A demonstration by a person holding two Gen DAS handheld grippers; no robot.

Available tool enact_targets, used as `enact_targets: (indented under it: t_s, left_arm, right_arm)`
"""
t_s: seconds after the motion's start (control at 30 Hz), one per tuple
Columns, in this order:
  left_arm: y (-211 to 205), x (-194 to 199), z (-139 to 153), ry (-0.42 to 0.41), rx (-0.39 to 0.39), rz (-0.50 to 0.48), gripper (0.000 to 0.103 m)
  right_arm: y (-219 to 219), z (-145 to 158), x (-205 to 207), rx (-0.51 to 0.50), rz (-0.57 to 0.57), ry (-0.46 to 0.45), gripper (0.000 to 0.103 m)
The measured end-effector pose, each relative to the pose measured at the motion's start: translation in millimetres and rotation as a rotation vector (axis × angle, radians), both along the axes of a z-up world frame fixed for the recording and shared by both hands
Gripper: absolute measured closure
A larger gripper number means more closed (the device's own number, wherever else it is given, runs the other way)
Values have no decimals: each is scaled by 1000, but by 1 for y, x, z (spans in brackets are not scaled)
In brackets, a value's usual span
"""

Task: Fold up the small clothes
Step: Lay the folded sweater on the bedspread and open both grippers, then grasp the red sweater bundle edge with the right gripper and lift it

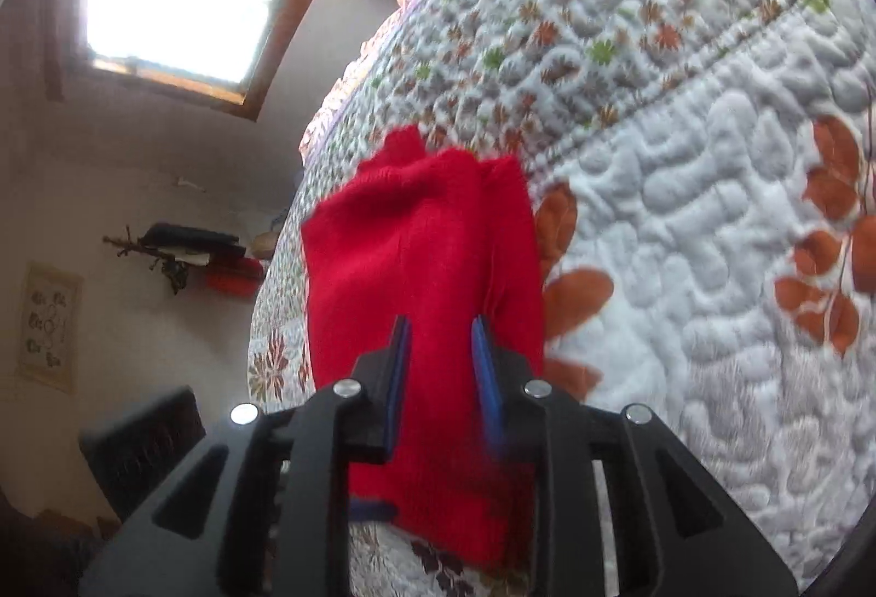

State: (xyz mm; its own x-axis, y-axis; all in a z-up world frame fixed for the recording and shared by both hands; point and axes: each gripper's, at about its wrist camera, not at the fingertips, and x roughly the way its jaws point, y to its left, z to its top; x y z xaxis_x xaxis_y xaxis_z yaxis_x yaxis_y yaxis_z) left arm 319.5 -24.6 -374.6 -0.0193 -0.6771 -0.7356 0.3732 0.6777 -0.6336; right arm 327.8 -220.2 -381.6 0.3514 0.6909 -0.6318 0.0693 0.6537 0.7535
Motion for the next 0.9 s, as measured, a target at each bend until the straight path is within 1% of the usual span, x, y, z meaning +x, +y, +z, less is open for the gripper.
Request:
enact_targets:
  t_s: [0.07,0.1,0.17,0.2,0.23,0.27,0.37,0.4,0.43,0.47,0.5,0.53,0.57,0.67,0.73,0.77,0.9]
  left_arm:
    - [7,5,3,0,-7,12,42]
    - [11,7,3,0,-4,16,42]
    - [17,11,1,2,9,22,42]
    - [18,10,-2,8,28,18,42]
    - [21,10,-2,10,28,26,42]
    - [24,9,-4,18,30,34,42]
    - [38,3,0,44,7,64,42]
    - [41,1,0,50,0,74,42]
    - [45,0,1,55,-3,86,42]
    - [51,-1,2,61,-3,100,42]
    - [54,-1,3,64,-4,109,42]
    - [60,-2,4,64,-4,121,42]
    - [64,-2,4,65,-1,131,42]
    - [76,-4,0,72,12,152,42]
    - [81,-6,-3,85,17,167,42]
    - [83,-7,-4,88,22,173,42]
    - [84,-10,-3,90,17,168,42]
  right_arm:
    - [14,-3,-18,-26,48,13,79]
    - [21,-5,-25,-41,74,18,74]
    - [30,-17,-34,-44,104,45,73]
    - [31,-24,-35,-49,91,61,84]
    - [28,-32,-34,-20,83,84,95]
    - [22,-37,-36,29,59,113,95]
    - [1,-51,-54,233,-47,201,95]
    - [-2,-57,-59,272,-59,229,92]
    - [-7,-57,-63,268,-65,238,89]
    - [-9,-53,-69,242,-70,229,77]
    - [-10,-46,-76,205,-72,216,60]
    - [-10,-41,-83,163,-71,209,57]
    - [-9,-38,-90,131,-60,204,57]
    - [5,-35,-102,88,-27,201,58]
    - [17,-38,-105,53,-7,196,74]
    - [21,-39,-106,39,1,197,95]
    - [24,-37,-116,35,-6,195,97]
